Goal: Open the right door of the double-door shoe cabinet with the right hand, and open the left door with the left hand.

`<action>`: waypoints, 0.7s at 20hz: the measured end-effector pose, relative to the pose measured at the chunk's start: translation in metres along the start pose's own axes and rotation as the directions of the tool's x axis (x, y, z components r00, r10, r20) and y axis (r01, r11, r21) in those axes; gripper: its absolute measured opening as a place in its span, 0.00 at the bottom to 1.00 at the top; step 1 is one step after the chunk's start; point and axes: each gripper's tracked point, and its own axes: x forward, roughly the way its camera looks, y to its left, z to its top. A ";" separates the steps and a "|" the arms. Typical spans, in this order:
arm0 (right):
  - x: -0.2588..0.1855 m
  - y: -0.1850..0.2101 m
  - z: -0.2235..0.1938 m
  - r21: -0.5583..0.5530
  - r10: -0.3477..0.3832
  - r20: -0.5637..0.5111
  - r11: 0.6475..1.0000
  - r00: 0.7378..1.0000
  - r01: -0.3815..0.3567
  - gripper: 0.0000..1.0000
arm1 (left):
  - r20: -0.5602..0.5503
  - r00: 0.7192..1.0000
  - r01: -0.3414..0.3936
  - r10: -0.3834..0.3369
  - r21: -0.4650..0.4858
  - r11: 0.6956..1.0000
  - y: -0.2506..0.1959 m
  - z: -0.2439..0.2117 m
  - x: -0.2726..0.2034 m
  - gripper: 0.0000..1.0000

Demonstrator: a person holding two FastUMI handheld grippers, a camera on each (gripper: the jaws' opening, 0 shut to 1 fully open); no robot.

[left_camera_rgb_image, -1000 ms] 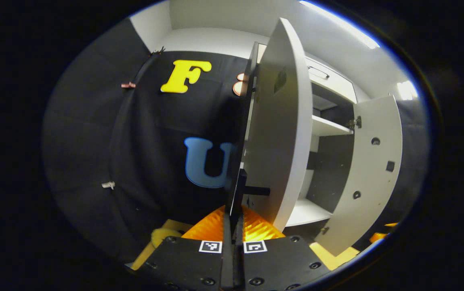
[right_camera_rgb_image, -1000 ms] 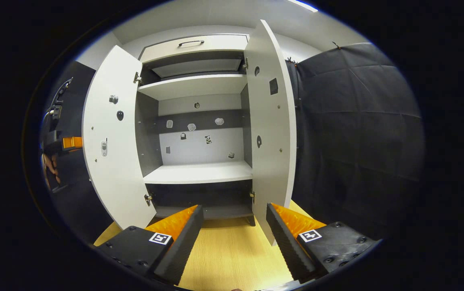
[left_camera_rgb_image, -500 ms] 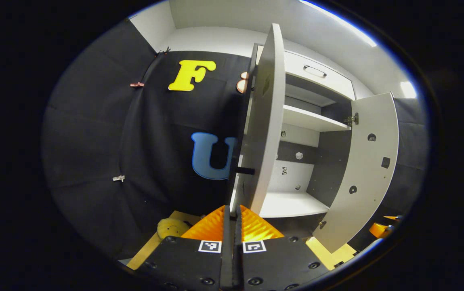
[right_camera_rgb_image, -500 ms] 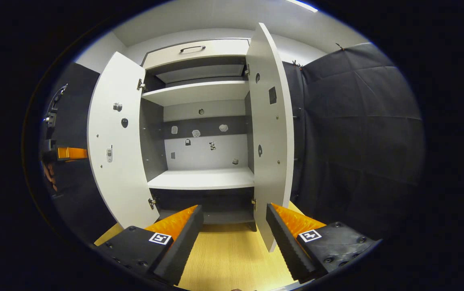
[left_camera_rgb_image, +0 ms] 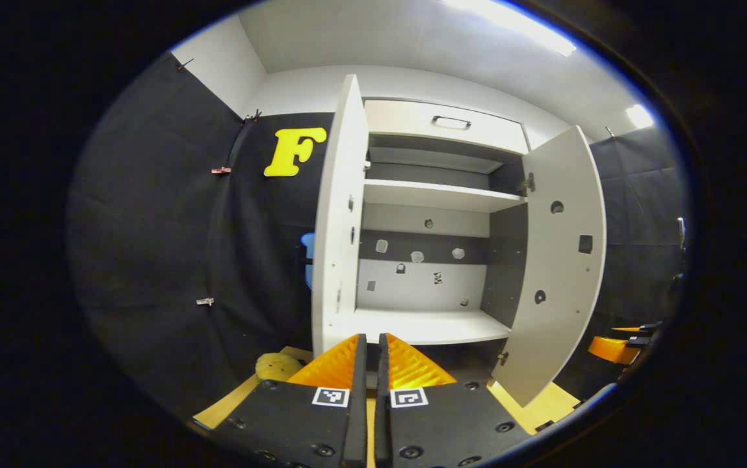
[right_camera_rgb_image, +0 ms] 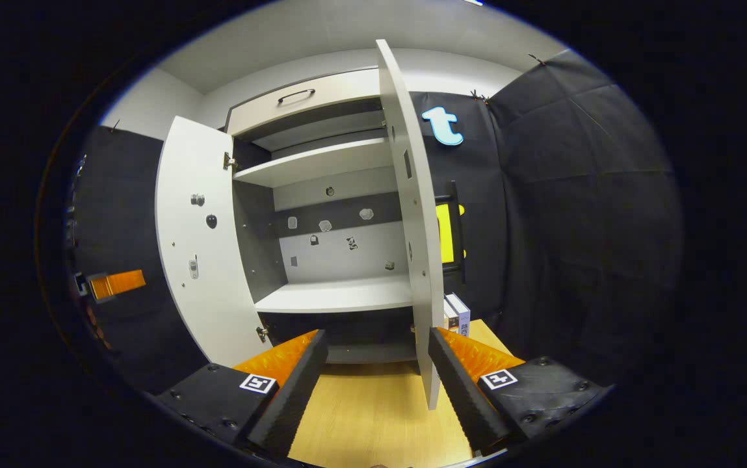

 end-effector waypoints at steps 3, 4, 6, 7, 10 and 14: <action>-0.008 -0.012 0.015 -0.045 0.004 0.051 0.999 0.999 -0.001 0.98 | 0.005 1.000 0.028 -0.029 0.055 0.998 -0.033 -0.002 -0.012 0.25; -0.011 -0.014 0.019 -0.054 0.003 0.060 0.999 0.998 0.001 0.98 | 0.011 1.000 0.025 -0.026 0.074 0.997 -0.038 0.000 -0.015 0.43; -0.014 -0.019 0.030 -0.060 -0.007 0.090 0.998 0.996 0.013 0.98 | 0.033 0.999 0.024 -0.027 0.095 0.995 -0.051 0.003 -0.019 0.70; -0.015 -0.019 0.035 -0.059 -0.013 0.103 0.998 0.995 0.020 0.98 | 0.039 0.999 0.021 -0.024 0.093 0.995 -0.053 0.002 -0.021 0.83; -0.017 -0.020 0.034 -0.064 -0.033 0.119 0.997 0.992 0.041 0.98 | 0.047 0.998 0.035 -0.037 0.039 0.999 -0.061 -0.006 -0.023 0.98; -0.016 -0.010 0.017 -0.075 -0.048 0.085 0.996 0.995 0.054 0.98 | 0.019 0.999 0.045 -0.045 0.004 0.999 -0.049 -0.019 -0.026 0.98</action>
